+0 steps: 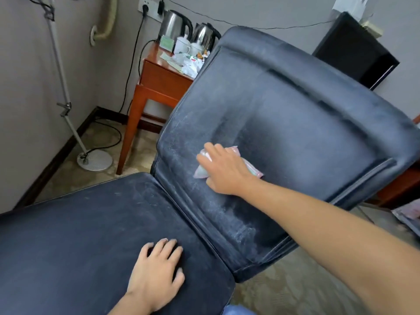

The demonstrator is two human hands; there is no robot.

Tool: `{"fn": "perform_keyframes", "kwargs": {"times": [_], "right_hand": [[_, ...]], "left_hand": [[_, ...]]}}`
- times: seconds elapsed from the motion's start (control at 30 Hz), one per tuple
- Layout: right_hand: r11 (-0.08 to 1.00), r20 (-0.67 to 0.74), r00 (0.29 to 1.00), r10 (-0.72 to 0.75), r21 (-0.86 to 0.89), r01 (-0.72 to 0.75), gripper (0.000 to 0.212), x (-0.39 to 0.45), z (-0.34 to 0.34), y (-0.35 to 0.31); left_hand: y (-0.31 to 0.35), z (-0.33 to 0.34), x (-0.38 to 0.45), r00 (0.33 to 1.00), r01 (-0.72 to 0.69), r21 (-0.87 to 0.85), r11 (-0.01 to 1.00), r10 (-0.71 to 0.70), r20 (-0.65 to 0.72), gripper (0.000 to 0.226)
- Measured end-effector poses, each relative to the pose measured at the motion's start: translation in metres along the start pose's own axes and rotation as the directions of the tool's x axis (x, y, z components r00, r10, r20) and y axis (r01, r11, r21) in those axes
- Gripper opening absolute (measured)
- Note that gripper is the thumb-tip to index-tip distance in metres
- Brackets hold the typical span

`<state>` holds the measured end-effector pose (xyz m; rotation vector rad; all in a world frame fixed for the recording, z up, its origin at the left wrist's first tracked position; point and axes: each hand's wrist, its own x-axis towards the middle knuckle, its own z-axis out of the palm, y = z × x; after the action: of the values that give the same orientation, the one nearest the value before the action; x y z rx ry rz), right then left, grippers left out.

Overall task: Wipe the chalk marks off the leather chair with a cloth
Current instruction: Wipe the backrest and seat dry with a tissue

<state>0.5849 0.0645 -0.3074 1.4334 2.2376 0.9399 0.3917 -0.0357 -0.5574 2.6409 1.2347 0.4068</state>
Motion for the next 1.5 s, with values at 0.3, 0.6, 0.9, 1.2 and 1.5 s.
{"fn": "perform_keyframes", "kwargs": {"times": [0.3, 0.6, 0.9, 1.2, 1.5], "right_hand": [[0.939, -0.375, 0.922, 0.094, -0.275, -0.208, 0.06, 0.04, -0.072, 0.137], [0.95, -0.433, 0.846, 0.31, 0.174, -0.259, 0.043, 0.13, -0.044, 0.088], [0.894, -0.257, 0.856, -0.448, -0.128, 0.429, 0.023, 0.092, 0.0, 0.048], [0.957, -0.517, 0.808, 0.282, 0.097, -0.272, 0.044, 0.155, -0.052, 0.092], [0.821, 0.099, 0.825, -0.557, -0.082, 0.564, 0.014, 0.089, 0.033, -0.033]], "left_hand": [[-0.068, -0.058, 0.068, 0.981, 0.12, 0.078, 0.99, -0.106, -0.161, 0.073], [-0.127, -0.028, 0.067, 0.935, 0.353, 0.116, 0.929, -0.354, -0.011, 0.076], [-0.13, -0.029, 0.059, 0.951, 0.31, 0.117, 0.944, -0.308, -0.033, 0.063], [-0.133, -0.021, 0.065, 0.955, 0.294, 0.047, 0.954, -0.292, -0.051, 0.064], [-0.132, -0.025, 0.058, 0.958, 0.288, 0.082, 0.954, -0.287, -0.022, 0.063]]}}
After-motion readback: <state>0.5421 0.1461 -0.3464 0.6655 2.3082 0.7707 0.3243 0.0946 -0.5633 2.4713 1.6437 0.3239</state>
